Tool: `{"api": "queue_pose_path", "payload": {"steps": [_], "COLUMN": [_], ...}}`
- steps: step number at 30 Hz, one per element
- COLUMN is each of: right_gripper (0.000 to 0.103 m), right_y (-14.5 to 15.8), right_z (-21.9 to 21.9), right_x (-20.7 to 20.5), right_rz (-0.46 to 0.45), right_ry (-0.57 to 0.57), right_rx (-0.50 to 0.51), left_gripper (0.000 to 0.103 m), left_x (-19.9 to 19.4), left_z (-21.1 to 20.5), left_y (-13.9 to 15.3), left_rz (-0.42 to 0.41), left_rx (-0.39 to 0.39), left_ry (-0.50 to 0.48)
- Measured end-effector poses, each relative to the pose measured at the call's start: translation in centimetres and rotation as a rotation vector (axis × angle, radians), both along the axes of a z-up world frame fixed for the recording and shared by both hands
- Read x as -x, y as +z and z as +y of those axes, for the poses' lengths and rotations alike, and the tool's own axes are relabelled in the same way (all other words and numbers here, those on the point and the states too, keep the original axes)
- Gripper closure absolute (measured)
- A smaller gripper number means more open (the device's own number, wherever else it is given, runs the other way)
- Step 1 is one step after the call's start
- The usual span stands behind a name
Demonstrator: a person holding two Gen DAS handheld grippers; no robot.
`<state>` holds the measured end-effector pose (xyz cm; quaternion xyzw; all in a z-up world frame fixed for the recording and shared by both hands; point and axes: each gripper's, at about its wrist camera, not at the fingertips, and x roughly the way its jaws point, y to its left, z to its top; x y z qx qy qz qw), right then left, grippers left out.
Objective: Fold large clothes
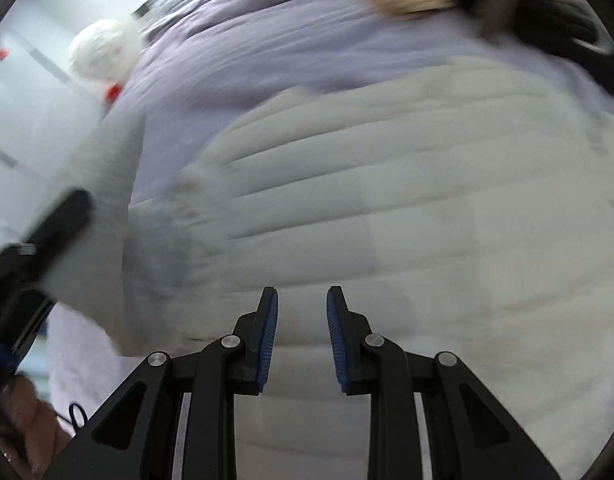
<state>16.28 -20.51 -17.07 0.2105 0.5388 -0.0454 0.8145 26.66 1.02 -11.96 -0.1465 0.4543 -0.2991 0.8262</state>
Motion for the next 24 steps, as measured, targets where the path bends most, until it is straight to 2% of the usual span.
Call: {"api": "queue_pose_path", "payload": {"steps": [5, 7, 11, 12, 13, 15, 17, 21, 22, 24], "right_gripper": [0.075, 0.075, 0.075, 0.075, 0.075, 0.075, 0.075, 0.075, 0.071, 0.056], "right_y": [0.8, 0.5, -0.5, -0.6, -0.7, -0.9, -0.8, -0.7, -0.6, -0.3], "right_z": [-8.8, -10.8, -13.6, -13.8, -14.4, -15.3, -15.8, -16.6, -16.5, -16.2], "right_x": [5.2, 6.8, 9.2, 9.6, 9.9, 10.3, 10.7, 10.7, 10.6, 10.3], "right_rz": [0.022, 0.037, 0.052, 0.049, 0.044, 0.037, 0.033, 0.026, 0.027, 0.022], "right_ry": [-0.155, -0.195, -0.239, -0.244, -0.252, -0.267, -0.273, -0.253, -0.241, -0.211], "right_rx": [0.044, 0.04, 0.013, 0.008, 0.0, -0.019, -0.036, -0.049, -0.051, -0.045], "left_gripper": [0.088, 0.088, 0.088, 0.081, 0.053, 0.015, 0.015, 0.015, 0.015, 0.015], "left_x": [2.4, 3.1, 5.1, 5.5, 5.7, 6.1, 6.7, 6.9, 7.2, 7.6], "left_z": [-8.0, -11.1, -13.8, -14.2, -14.5, -14.7, -15.1, -14.2, -13.5, -11.8], "left_y": [-2.8, -4.0, -6.9, -7.1, -7.3, -7.0, -6.4, -5.8, -5.2, -4.1], "left_rz": [-0.006, 0.005, 0.022, 0.015, 0.013, 0.002, -0.037, -0.005, -0.001, -0.01], "left_rx": [-0.198, -0.289, -0.416, -0.455, -0.478, -0.496, -0.516, -0.542, -0.526, -0.491], "left_ry": [-0.144, -0.204, -0.273, -0.279, -0.283, -0.278, -0.271, -0.243, -0.236, -0.222]}}
